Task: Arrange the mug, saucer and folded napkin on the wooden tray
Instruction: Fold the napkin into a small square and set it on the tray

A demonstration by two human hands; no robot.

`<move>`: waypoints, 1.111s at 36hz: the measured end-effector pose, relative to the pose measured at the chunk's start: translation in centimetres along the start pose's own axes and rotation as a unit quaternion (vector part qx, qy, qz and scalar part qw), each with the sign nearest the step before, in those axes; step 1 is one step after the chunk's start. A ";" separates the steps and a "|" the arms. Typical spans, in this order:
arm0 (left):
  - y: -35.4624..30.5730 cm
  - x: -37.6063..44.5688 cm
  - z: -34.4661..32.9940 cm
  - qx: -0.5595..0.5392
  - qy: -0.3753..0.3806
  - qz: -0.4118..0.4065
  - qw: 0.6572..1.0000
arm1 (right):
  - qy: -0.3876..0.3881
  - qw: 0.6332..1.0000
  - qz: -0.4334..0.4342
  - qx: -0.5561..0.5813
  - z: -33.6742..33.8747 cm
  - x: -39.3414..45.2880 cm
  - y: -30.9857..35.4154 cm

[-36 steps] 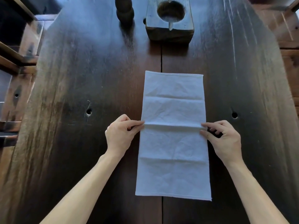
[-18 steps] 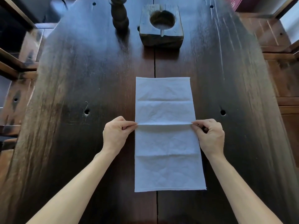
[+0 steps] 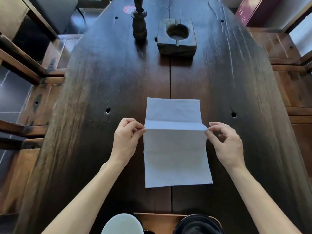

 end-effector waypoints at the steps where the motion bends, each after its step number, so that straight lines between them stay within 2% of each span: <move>1: -0.1 -0.1 0.4 -0.002 0.001 -0.001 1.000 | 0.006 1.000 0.008 -0.002 0.2 -0.2 0.3; 7: -1.1 -0.9 2.8 -0.012 0.001 -0.016 1.000 | 0.015 1.000 0.026 0.008 1.6 -1.3 2.1; 14: -1.5 -1.4 4.5 -0.014 0.004 -0.003 1.000 | 0.036 0.998 0.004 0.045 2.3 -2.5 3.3; 24: -3.3 -1.1 6.0 -0.038 -0.024 -0.006 0.999 | 0.023 0.997 0.012 0.067 3.5 -2.9 5.2; 40: -6.1 2.1 6.6 -0.062 -0.047 -0.030 0.997 | -0.059 0.992 0.047 0.097 4.3 -0.1 8.5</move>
Point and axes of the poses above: each hand's wrist, its own x-axis towards the middle knuckle, its own z-axis out of the back of the hand, y = z × x, the point moved 3 cm from there along x, towards the middle knuckle, and after that the axes turned 15 degrees about -y, right-handed, at the moved point
